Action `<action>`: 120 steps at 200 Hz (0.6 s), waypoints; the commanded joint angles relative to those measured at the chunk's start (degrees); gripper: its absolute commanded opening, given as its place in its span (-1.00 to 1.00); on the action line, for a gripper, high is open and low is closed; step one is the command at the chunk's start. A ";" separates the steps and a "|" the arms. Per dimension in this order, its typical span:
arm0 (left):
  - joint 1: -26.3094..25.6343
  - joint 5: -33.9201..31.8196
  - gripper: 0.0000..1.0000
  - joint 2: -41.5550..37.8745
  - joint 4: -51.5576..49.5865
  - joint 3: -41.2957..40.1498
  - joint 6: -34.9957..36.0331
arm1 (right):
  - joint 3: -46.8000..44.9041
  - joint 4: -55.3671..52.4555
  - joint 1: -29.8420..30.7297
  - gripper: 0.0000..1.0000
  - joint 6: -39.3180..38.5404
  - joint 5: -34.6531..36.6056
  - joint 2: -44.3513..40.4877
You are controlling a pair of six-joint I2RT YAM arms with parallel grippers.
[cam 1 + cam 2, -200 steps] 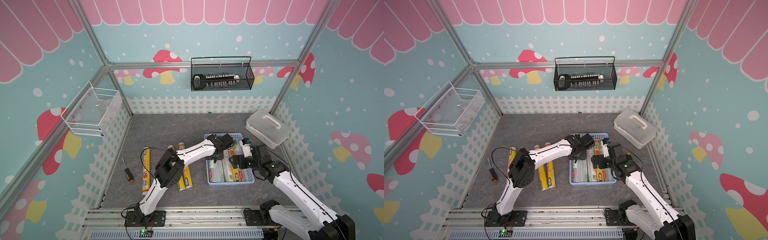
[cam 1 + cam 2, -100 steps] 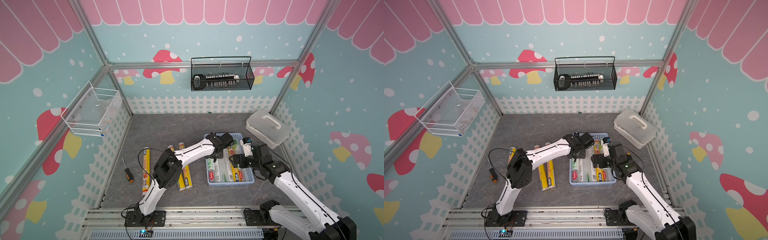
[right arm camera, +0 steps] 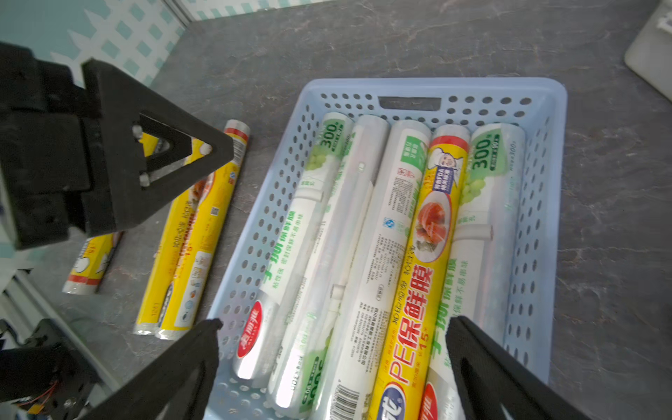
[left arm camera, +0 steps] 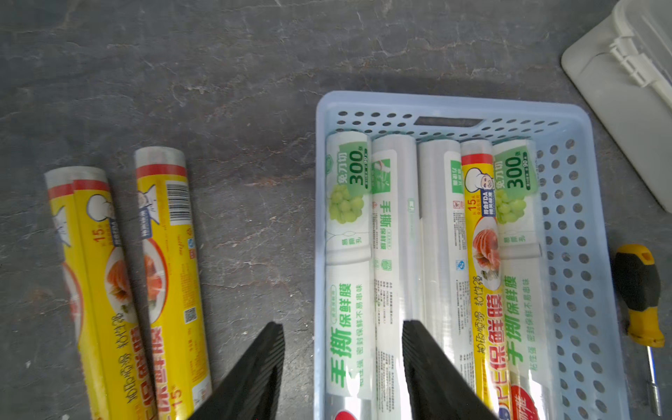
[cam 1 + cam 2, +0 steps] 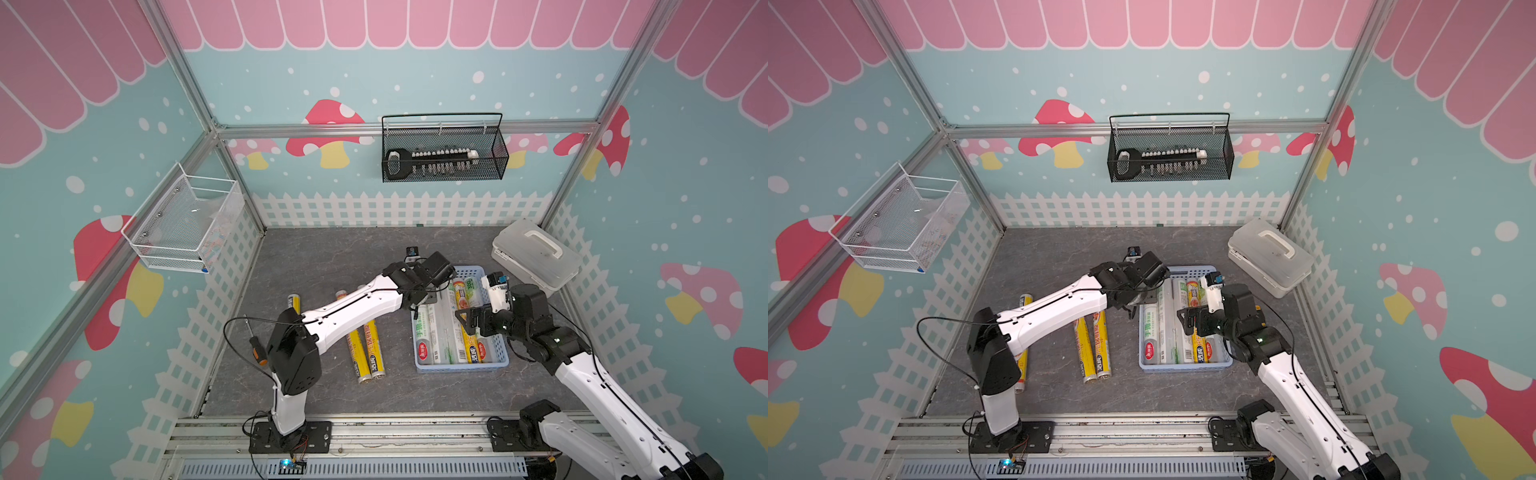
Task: Put the plastic wrap into the basket
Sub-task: Place the plastic wrap in the basket, then pick up the plastic wrap from the center of the board.
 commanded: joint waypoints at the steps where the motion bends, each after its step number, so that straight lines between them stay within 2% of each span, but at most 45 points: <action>1: 3.42 -1.48 0.09 -7.37 6.59 -9.82 -0.95 | 2.56 4.45 0.22 0.99 1.66 -9.05 1.12; 26: 9.56 3.97 0.07 -15.68 14.13 -23.30 -1.91 | 5.09 6.56 4.23 0.99 0.88 -10.29 5.15; 52: 16.60 13.49 0.08 -19.18 17.20 -32.04 -1.35 | 10.74 4.46 13.23 0.99 -3.07 -3.95 12.62; 90: 20.45 18.72 0.11 -17.12 17.50 -35.07 0.61 | 17.69 0.93 20.91 0.99 -5.22 1.72 23.69; 120: 20.77 21.89 0.16 -13.93 17.86 -34.95 1.68 | 21.24 -2.52 23.33 0.99 -6.00 3.67 29.52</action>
